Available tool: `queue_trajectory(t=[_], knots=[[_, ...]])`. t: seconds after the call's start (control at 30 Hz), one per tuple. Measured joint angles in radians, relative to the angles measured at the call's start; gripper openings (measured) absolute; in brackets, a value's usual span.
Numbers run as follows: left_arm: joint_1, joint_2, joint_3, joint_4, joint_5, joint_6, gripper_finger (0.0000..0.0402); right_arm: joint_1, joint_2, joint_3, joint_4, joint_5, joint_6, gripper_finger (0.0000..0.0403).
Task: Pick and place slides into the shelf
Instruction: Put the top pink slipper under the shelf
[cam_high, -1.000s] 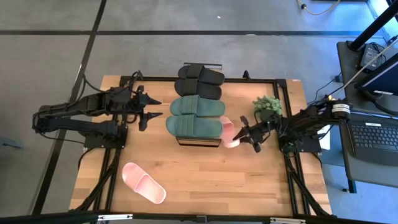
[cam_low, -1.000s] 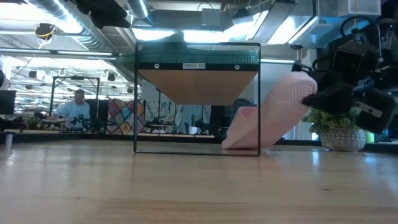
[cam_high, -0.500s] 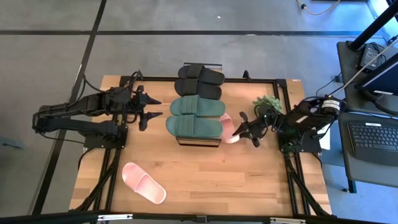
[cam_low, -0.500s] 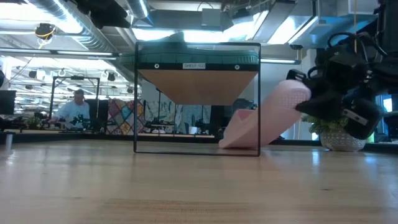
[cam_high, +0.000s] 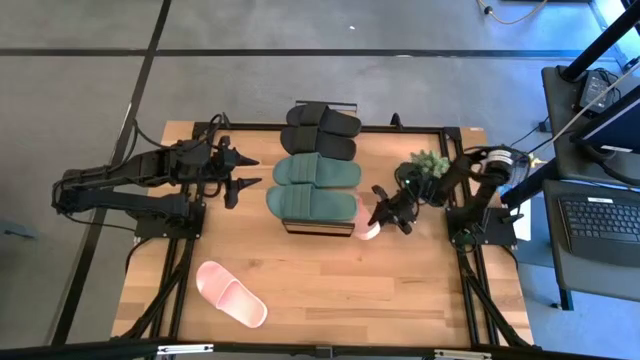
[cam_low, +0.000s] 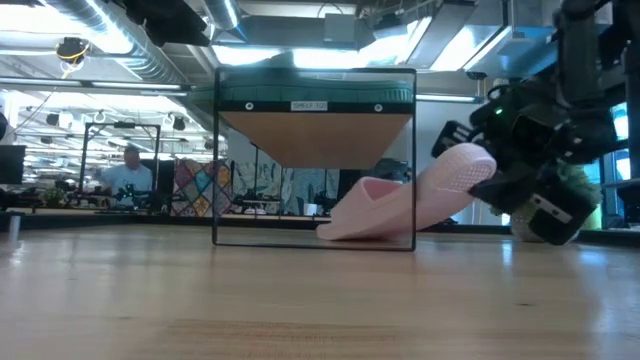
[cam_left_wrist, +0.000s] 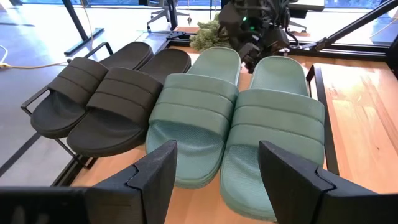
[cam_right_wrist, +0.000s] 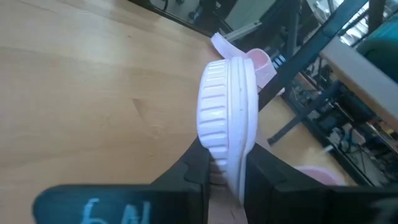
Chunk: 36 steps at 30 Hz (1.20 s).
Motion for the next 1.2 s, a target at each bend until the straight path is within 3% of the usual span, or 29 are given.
queue_trajectory(t=[0.17,0.37,0.47,0.77,0.9,1.03,1.2], knots=[[0.000,0.000,0.000,0.000,0.000,0.000,0.0215,-0.036,0.096,0.073,0.001,-0.075,-0.027,0.0059],[0.000,0.000,0.000,0.000,0.000,-0.001,0.0215,-0.072,0.116,0.093,0.000,-0.127,-0.051,0.0059],[0.000,0.000,0.000,-0.001,-0.005,0.003,0.0215,-0.074,0.116,0.090,0.000,-0.127,-0.052,0.0063],[0.000,0.000,0.000,-0.001,-0.035,0.008,0.0215,-0.075,0.117,0.088,-0.008,-0.113,0.041,0.0170],[0.000,0.000,0.000,-0.001,-0.035,0.008,0.0215,-0.075,0.117,0.086,-0.018,-0.114,0.199,0.0183],[0.000,0.000,0.000,-0.002,-0.034,0.008,0.0215,-0.084,0.117,0.086,-0.015,-0.101,0.182,0.0183],[0.000,0.000,0.000,-0.002,-0.034,0.008,0.0215,-0.086,0.117,0.086,-0.015,0.000,0.186,0.0188]])
